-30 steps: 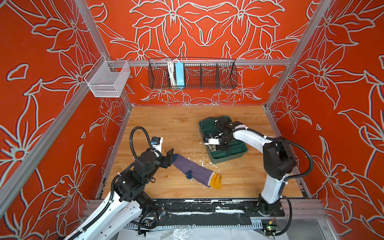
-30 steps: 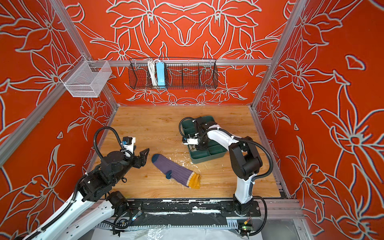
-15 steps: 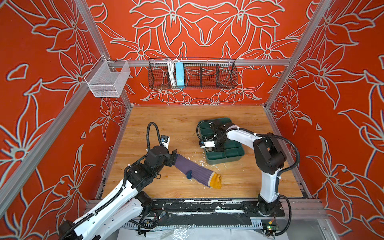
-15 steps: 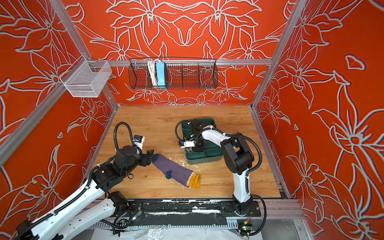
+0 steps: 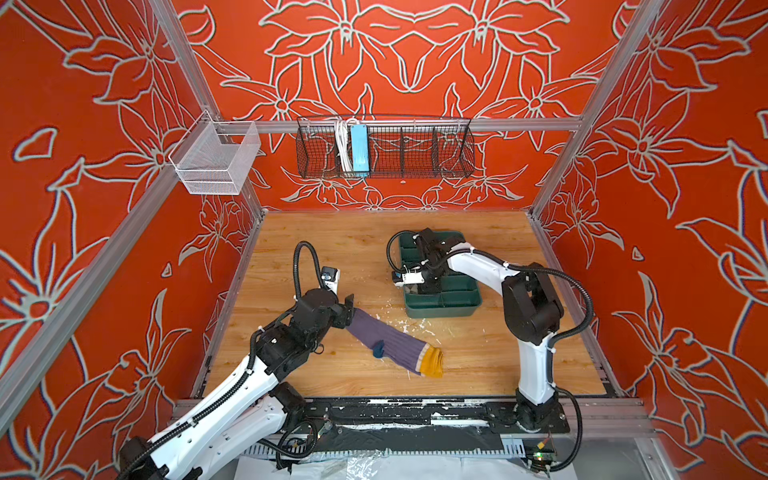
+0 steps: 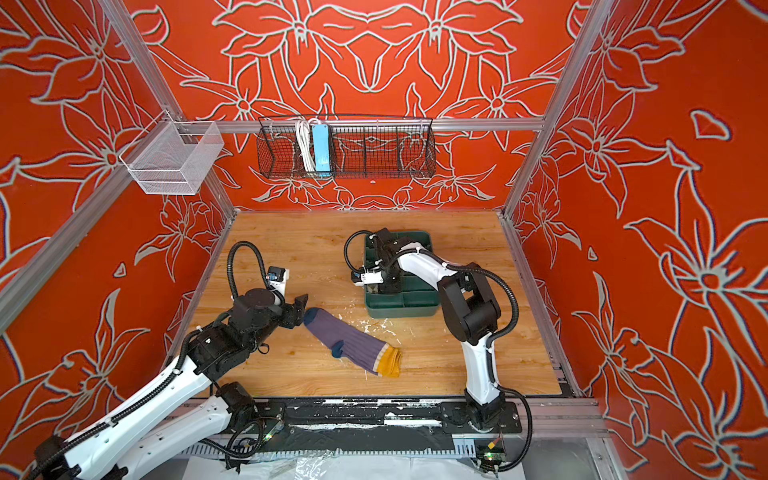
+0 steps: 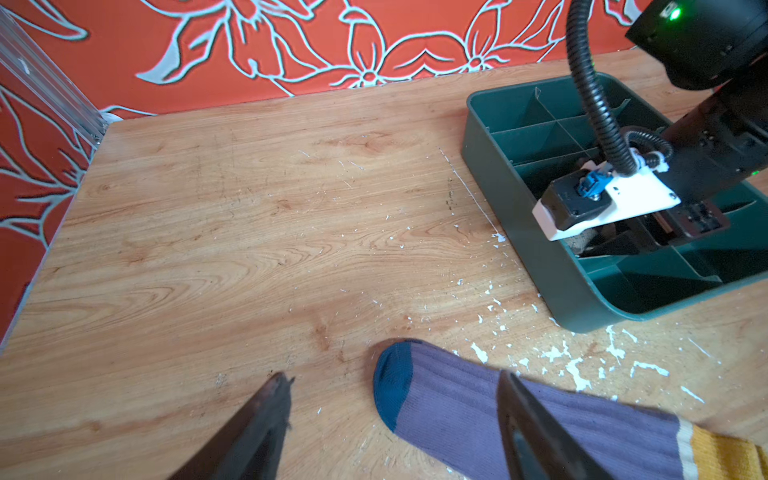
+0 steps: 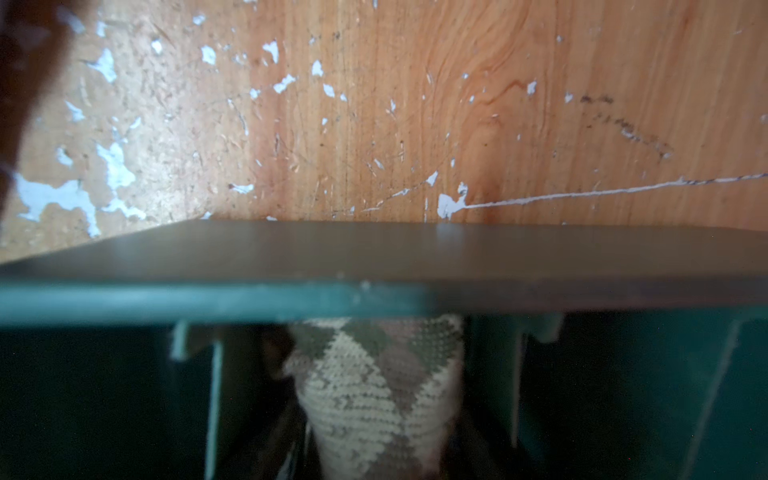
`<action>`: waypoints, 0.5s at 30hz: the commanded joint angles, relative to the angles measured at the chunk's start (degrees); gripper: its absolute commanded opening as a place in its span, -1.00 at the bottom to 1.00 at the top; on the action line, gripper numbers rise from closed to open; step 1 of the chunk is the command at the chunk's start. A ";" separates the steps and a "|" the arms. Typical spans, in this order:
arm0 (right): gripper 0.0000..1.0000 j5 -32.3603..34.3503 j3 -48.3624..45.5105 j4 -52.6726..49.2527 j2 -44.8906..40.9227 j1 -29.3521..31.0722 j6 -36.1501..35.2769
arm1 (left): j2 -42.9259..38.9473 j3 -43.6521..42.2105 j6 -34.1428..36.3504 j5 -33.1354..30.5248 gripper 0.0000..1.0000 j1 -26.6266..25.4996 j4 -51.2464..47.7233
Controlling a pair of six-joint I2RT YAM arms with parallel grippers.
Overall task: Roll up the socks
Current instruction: 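Lower the argyle roll into a compartment of the green tray with the right gripper, then open the right gripper and raise it while the left gripper moves to the purple sock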
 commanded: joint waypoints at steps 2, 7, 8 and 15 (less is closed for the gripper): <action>0.13 1.45 0.99 -3.00 -0.74 -0.21 -1.85 | -0.03 1.80 1.20 -1.41 0.54 0.14 1.00; 0.13 -0.31 1.56 -5.08 -4.84 -0.13 -3.43 | 0.05 1.94 1.62 -2.18 0.54 0.15 2.44; 0.13 -0.39 1.77 -5.28 -5.89 -0.11 -3.48 | 0.06 2.08 1.61 -2.21 0.54 0.14 2.65; 0.22 6.94 2.31 -1.13 -19.61 -0.48 0.21 | -0.59 4.96 3.30 1.13 0.63 0.14 2.18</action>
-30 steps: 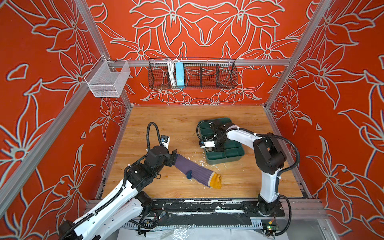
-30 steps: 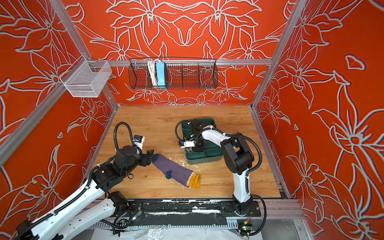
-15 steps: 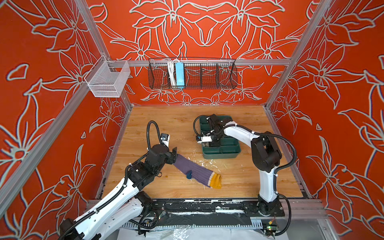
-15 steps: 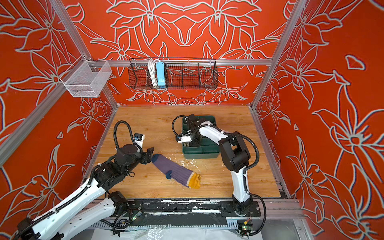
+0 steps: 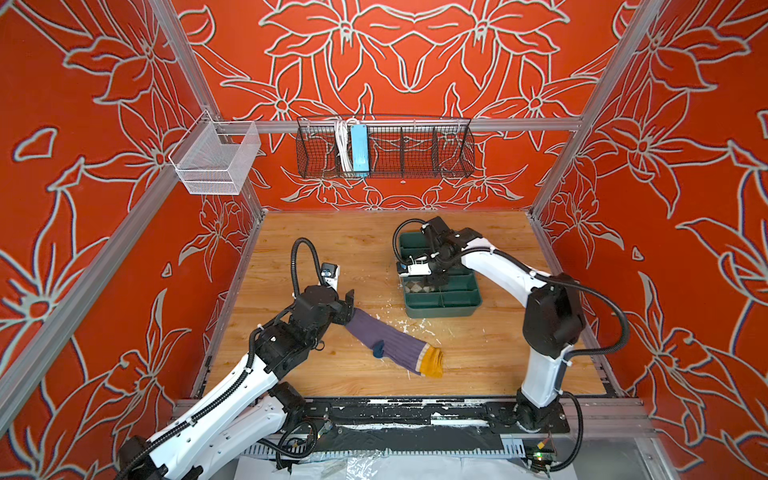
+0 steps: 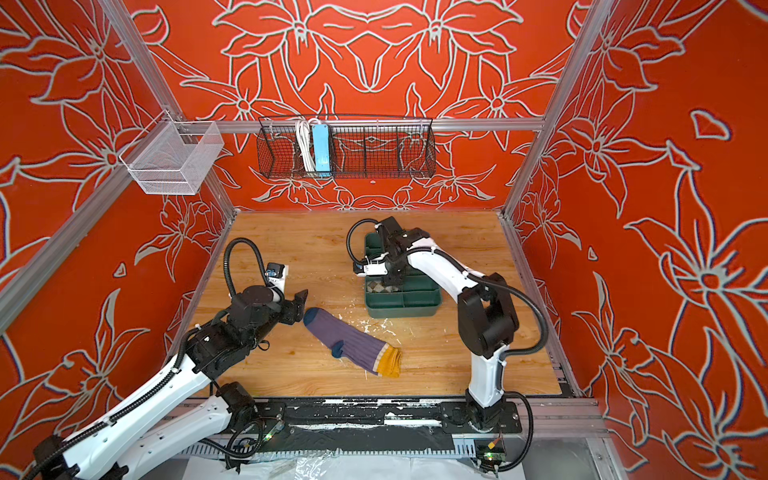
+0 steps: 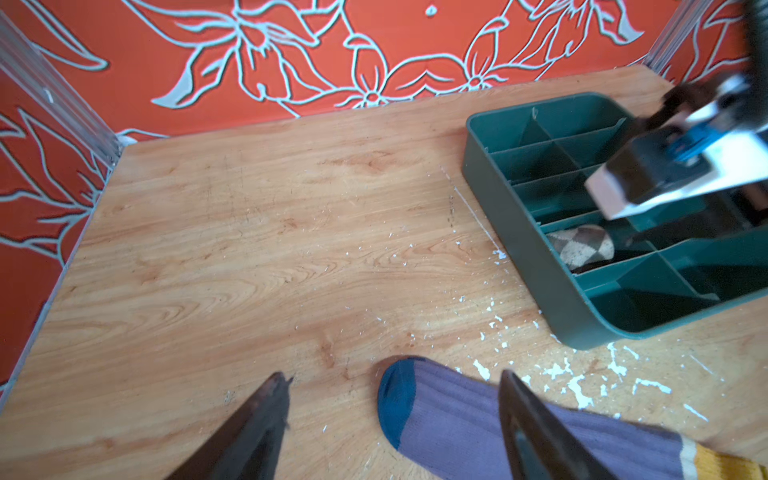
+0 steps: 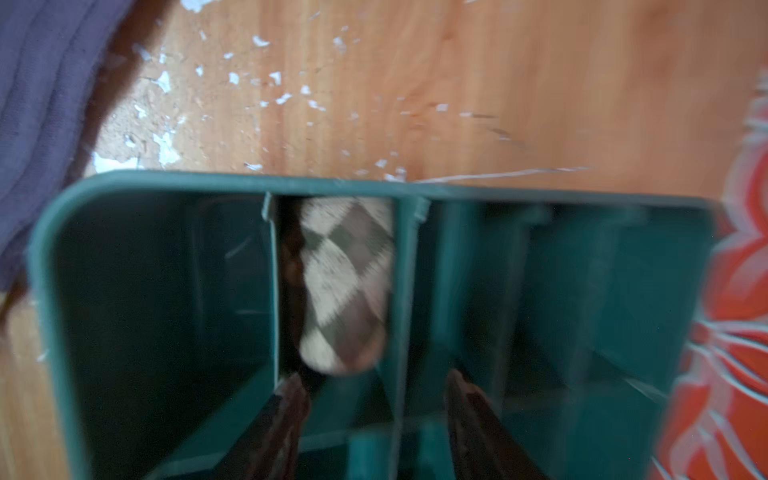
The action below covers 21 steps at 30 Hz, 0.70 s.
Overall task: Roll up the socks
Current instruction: 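Open the right gripper and raise it while the left gripper moves to the purple sock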
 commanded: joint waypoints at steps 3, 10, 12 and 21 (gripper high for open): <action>0.52 5.14 -3.22 9.57 -17.35 -1.09 12.33 | -4.12 4.61 -1.68 -0.74 0.98 0.14 -0.26; 0.96 15.59 -23.92 32.64 -42.79 -4.14 77.55 | -17.84 7.08 -6.37 18.77 0.95 0.14 -8.44; 0.95 13.69 -29.63 35.12 -48.10 -4.73 81.62 | -22.48 2.03 -8.26 22.70 0.95 0.14 -2.04; 0.96 7.49 -39.75 30.42 -58.09 -5.95 91.74 | -15.89 2.63 -20.06 23.35 0.95 0.14 -1.96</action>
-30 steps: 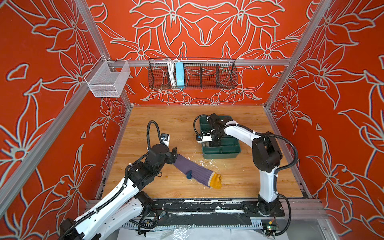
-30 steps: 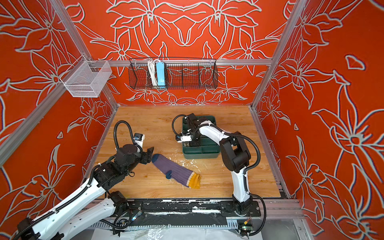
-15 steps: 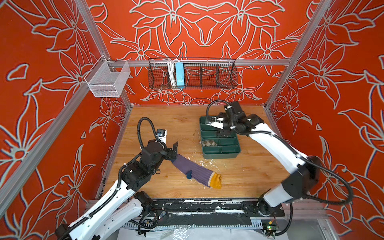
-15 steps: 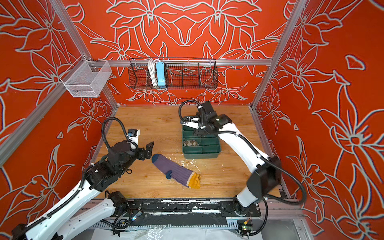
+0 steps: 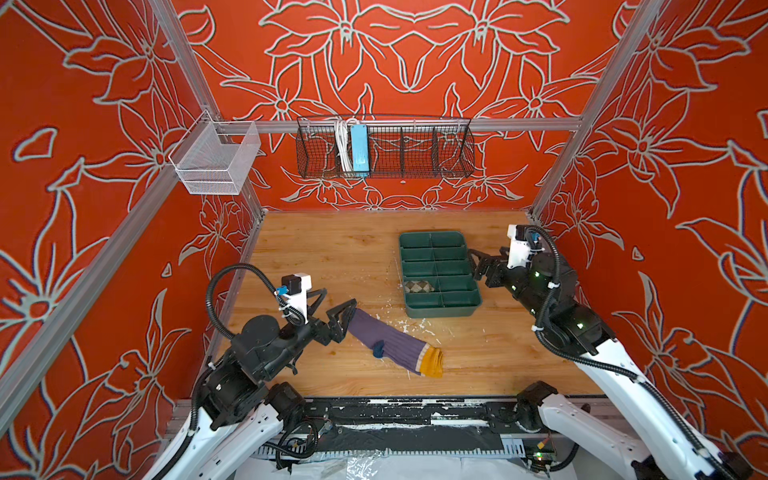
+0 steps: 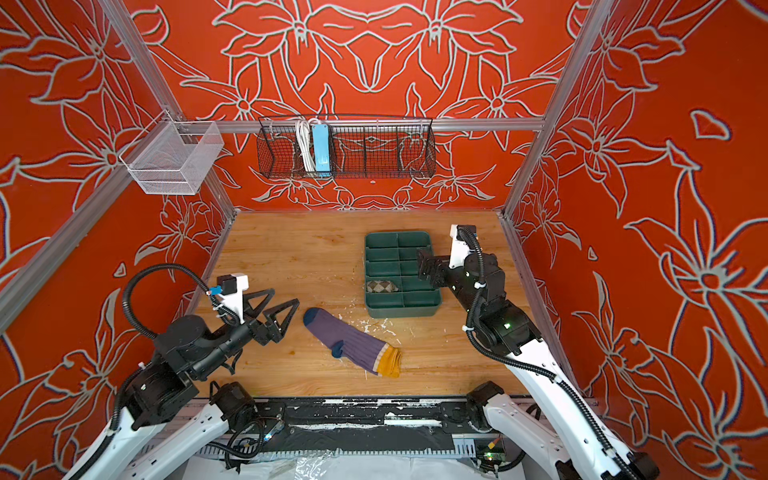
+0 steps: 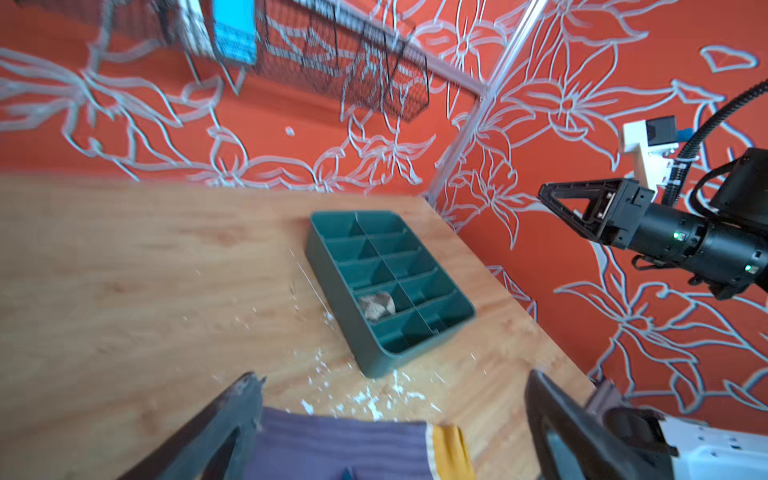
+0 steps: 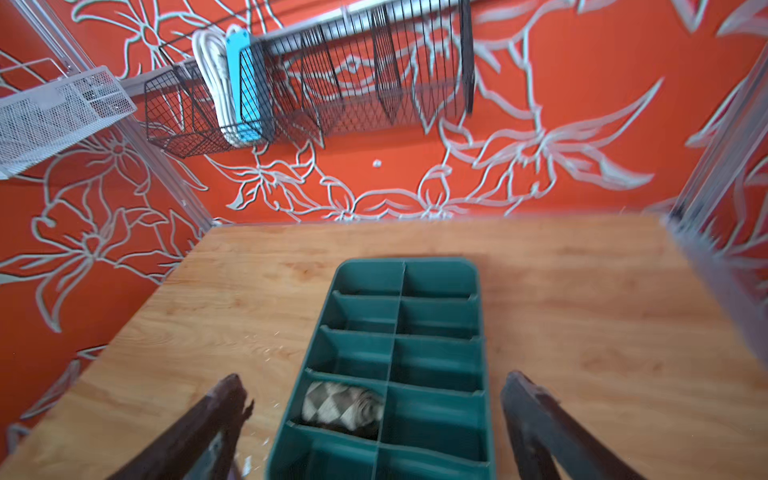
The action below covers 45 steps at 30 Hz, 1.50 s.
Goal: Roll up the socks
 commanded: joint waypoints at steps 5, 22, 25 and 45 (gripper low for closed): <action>0.96 -11.10 -3.41 -4.66 -1.18 -0.29 5.69 | 11.52 3.48 -11.97 -0.51 0.95 0.13 -4.47; 0.95 -9.07 -3.21 -20.16 1.28 -0.02 14.97 | 27.23 6.78 -14.63 -13.87 0.95 1.88 -11.24; 0.80 -7.91 -2.75 -16.13 3.42 0.06 15.93 | 28.37 5.26 -11.78 -9.22 0.95 2.88 -8.86; 0.54 8.60 60.83 -41.34 71.45 16.05 3.31 | 46.80 8.29 -17.52 -4.64 0.95 12.94 -20.98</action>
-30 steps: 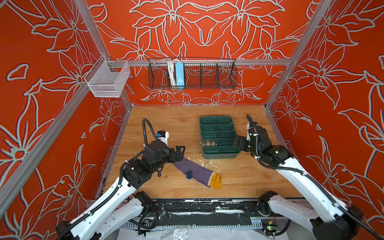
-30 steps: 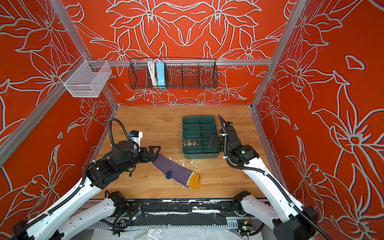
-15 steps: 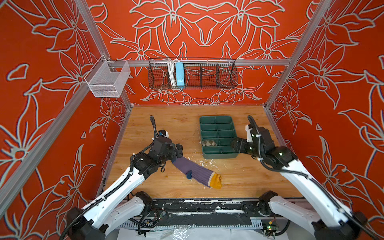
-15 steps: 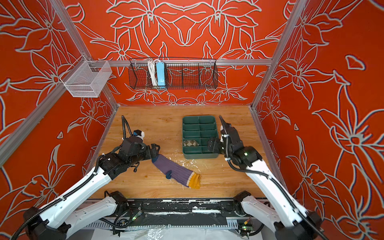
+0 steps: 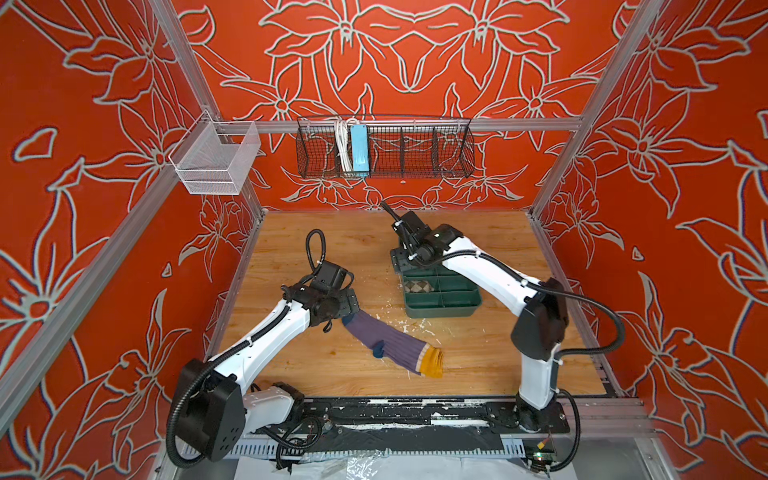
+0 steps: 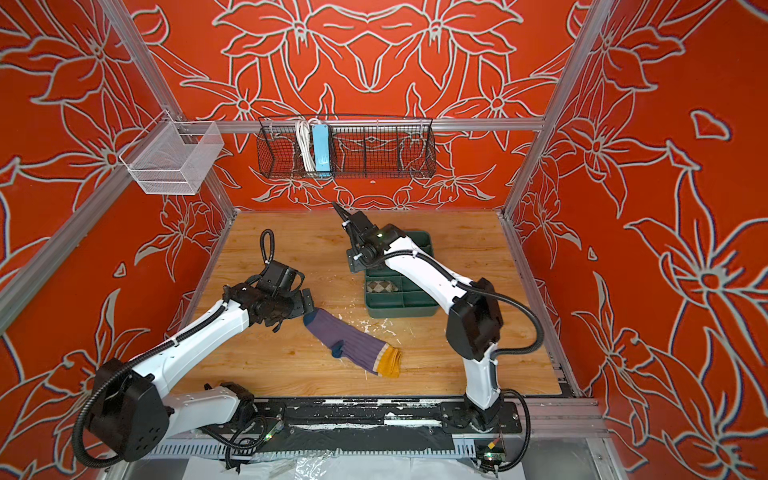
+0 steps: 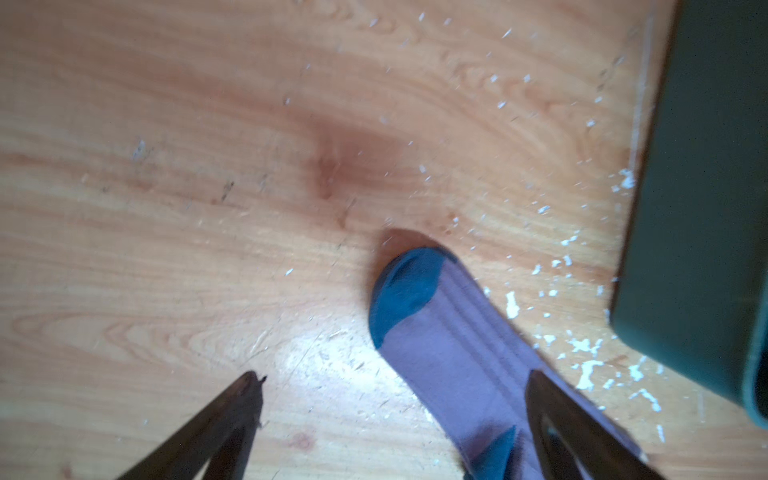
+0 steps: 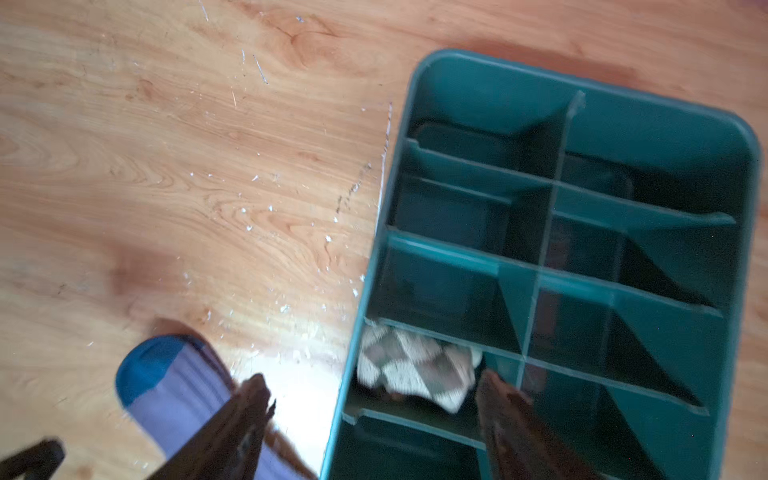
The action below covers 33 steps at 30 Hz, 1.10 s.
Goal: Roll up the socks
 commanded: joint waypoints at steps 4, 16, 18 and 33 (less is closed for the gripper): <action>0.35 3.59 11.10 -8.25 11.79 0.56 1.28 | -3.88 -2.55 -1.56 0.80 0.95 0.19 -2.40; -0.42 10.30 13.00 -7.91 16.82 0.65 8.43 | -14.07 -8.49 -1.38 -0.34 0.95 0.27 2.21; -0.52 10.28 12.88 -7.95 17.27 0.58 8.95 | -14.08 -8.57 -1.52 -0.13 0.95 0.20 1.95; -0.78 13.67 -10.19 -1.05 4.87 -3.23 11.03 | -12.84 -8.38 -1.57 2.31 0.95 0.33 1.32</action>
